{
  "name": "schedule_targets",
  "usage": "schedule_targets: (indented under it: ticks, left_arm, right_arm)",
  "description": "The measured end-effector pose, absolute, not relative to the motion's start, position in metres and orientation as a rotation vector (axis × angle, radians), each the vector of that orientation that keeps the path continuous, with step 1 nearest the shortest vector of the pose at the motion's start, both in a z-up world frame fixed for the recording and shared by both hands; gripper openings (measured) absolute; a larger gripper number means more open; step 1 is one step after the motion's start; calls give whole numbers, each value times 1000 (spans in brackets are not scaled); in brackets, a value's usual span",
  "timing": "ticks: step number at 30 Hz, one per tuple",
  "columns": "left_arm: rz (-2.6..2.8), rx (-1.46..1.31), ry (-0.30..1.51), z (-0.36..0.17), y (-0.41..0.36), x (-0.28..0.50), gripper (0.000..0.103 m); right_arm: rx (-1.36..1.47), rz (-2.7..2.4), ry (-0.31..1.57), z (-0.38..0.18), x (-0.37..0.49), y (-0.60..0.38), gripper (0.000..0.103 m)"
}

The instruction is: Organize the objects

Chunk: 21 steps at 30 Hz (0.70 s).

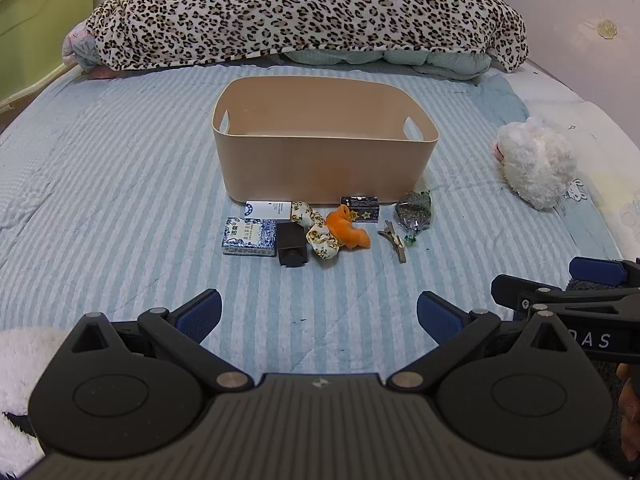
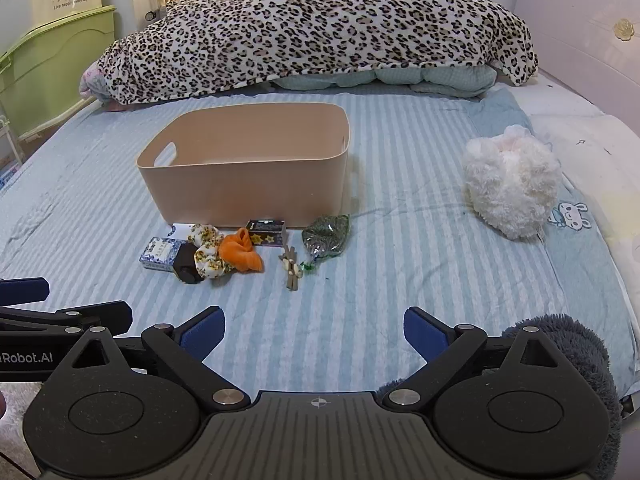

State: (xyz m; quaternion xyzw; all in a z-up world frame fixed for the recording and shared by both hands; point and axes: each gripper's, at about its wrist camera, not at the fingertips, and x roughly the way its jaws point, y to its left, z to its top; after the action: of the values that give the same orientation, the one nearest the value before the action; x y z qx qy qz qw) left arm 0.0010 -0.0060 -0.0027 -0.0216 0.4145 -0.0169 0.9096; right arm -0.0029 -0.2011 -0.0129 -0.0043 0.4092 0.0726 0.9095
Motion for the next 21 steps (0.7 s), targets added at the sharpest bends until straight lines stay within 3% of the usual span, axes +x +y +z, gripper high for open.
schedule_targets:
  ticks: [21]
  left_arm:
    - [-51, -46, 867, -5, -7, 3, 103]
  right_arm:
    - [-18, 146, 852, -14, -2, -201, 96]
